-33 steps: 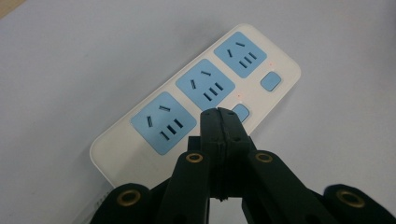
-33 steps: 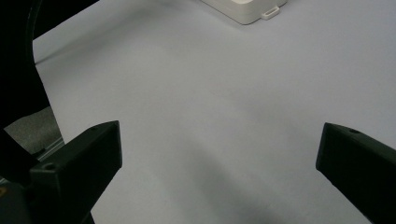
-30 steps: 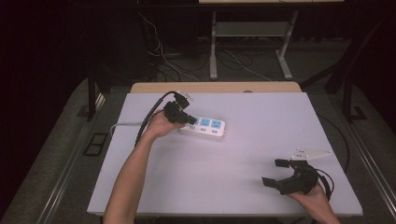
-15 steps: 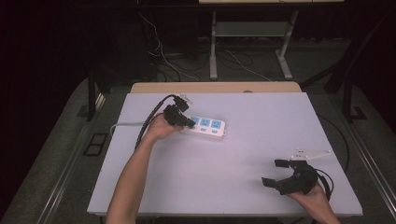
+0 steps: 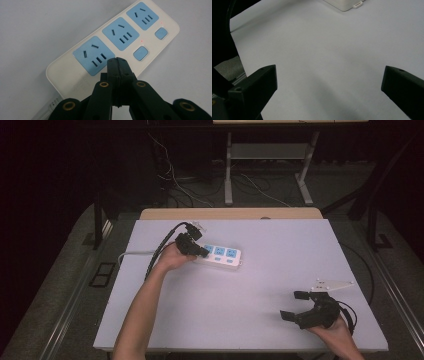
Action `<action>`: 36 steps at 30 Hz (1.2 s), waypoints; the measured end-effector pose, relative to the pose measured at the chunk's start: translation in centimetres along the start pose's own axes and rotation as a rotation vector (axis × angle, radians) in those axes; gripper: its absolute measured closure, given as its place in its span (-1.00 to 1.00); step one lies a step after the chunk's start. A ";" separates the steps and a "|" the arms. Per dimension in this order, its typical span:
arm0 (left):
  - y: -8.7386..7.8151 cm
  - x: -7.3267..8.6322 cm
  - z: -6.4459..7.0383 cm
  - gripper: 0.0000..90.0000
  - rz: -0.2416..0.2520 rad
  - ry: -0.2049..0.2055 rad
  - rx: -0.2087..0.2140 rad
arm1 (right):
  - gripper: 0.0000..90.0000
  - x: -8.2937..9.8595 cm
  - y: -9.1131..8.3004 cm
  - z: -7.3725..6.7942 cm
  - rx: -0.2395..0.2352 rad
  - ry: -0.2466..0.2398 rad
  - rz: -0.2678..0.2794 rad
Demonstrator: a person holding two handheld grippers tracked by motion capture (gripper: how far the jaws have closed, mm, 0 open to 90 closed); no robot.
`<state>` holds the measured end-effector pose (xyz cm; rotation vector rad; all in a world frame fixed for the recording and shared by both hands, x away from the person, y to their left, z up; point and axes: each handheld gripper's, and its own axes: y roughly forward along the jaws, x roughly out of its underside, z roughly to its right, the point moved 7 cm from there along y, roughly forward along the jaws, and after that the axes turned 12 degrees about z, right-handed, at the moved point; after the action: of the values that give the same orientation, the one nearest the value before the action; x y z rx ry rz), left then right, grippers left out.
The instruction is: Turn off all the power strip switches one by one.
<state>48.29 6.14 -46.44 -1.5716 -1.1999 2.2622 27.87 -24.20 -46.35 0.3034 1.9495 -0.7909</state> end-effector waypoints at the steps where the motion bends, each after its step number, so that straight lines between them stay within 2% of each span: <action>1: 0.0 0.1 0.0 0.99 0.004 -0.007 0.004 | -1.00 0.0 0.0 0.0 0.001 -0.001 0.001; 3: 0.0 0.2 -0.1 0.99 0.016 -0.014 0.007 | -1.00 0.0 0.0 0.0 0.001 -0.004 0.003; 11: 0.0 0.2 -0.1 0.99 0.013 -0.014 0.003 | -1.00 -0.1 -0.2 0.1 0.007 -0.005 0.006; 17: 0.0 0.2 -0.2 0.99 0.019 -0.033 0.005 | -1.00 -0.1 -0.2 0.2 0.009 -0.001 0.010; 21: 0.0 0.1 0.0 0.99 0.008 -0.018 -0.013 | -1.00 -0.2 -0.2 0.2 0.009 -0.002 0.015; 27: 0.0 0.1 -0.1 0.99 0.010 -0.034 -0.009 | -1.00 -0.2 -0.3 0.2 0.012 -0.002 0.020; 34: 0.0 0.0 0.0 0.99 0.006 -0.025 -0.018 | -1.00 -0.3 -0.4 0.4 0.015 0.003 0.026; 36: -0.3 -0.4 0.0 0.99 0.030 -0.018 -0.031 | -1.00 -0.3 -0.4 0.4 0.015 0.003 0.027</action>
<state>48.42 6.16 -45.93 -1.5937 -1.2307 2.2915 28.06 -24.69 -46.04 0.3393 1.9390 -0.7886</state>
